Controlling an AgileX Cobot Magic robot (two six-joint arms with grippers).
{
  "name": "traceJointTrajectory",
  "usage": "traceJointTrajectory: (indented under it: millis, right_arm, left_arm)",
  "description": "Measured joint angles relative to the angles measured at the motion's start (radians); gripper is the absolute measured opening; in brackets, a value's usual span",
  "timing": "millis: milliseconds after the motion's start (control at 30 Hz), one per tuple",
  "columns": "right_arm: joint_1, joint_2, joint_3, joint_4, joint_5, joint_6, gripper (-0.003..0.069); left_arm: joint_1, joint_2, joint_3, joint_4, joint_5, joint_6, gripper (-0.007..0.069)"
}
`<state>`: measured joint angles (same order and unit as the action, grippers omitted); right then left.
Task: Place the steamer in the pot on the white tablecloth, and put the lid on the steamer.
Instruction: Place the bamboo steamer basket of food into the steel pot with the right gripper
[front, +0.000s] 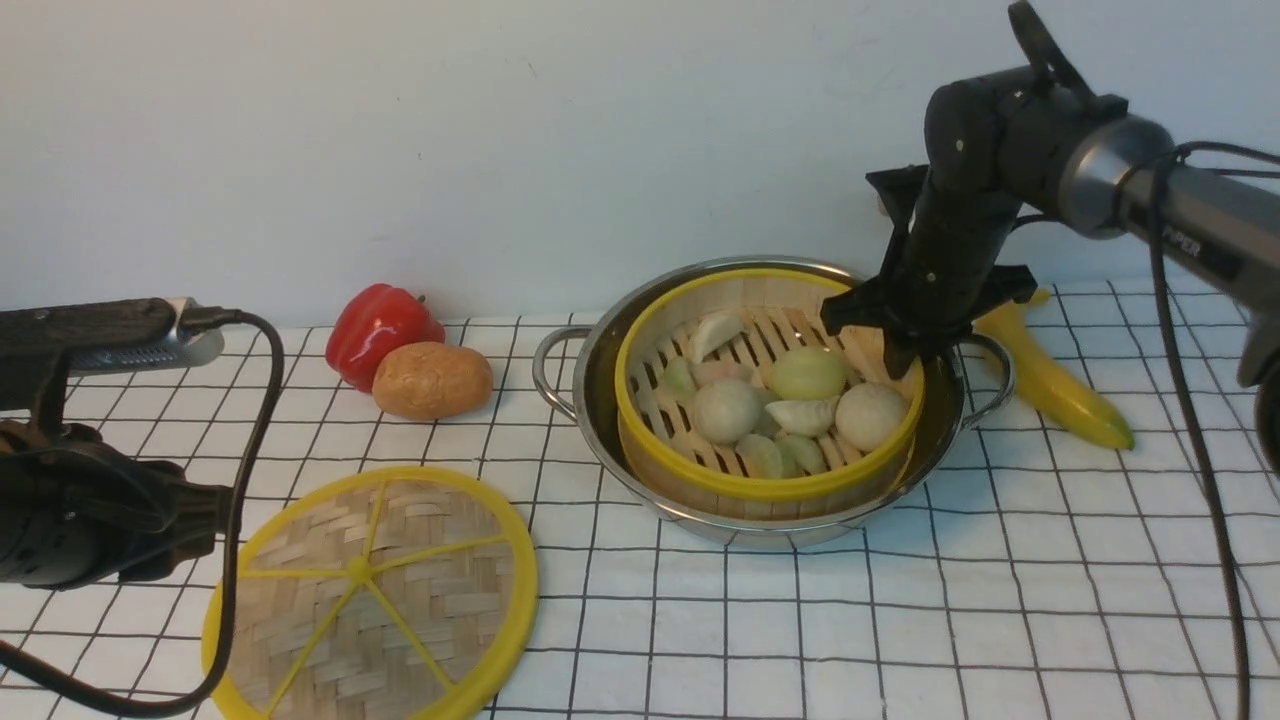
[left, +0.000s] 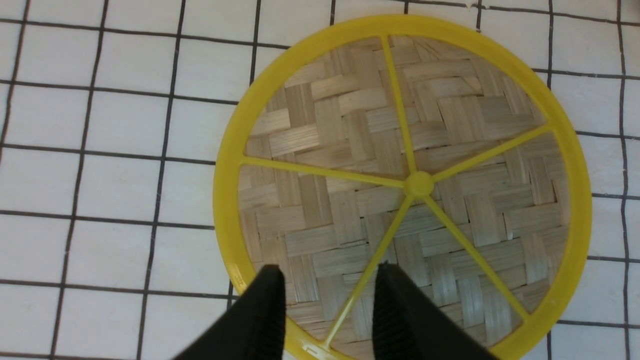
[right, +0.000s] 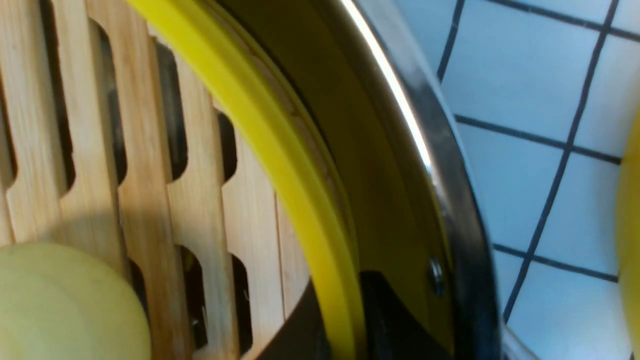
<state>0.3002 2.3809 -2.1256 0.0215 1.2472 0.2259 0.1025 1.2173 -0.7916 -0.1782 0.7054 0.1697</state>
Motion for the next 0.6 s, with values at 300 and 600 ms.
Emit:
traceJointTrajectory:
  millis: [300, 600]
  right_arm:
    - [0.000, 0.000, 0.000, 0.001, -0.002, 0.001, 0.0078]
    - [0.000, -0.006, -0.001, 0.025, -0.016, 0.005, 0.0308]
  left_arm:
    - [0.000, 0.000, 0.000, 0.000, 0.000, 0.000, 0.0243]
    - [0.000, 0.000, 0.000, -0.005, 0.000, 0.000, 0.0243]
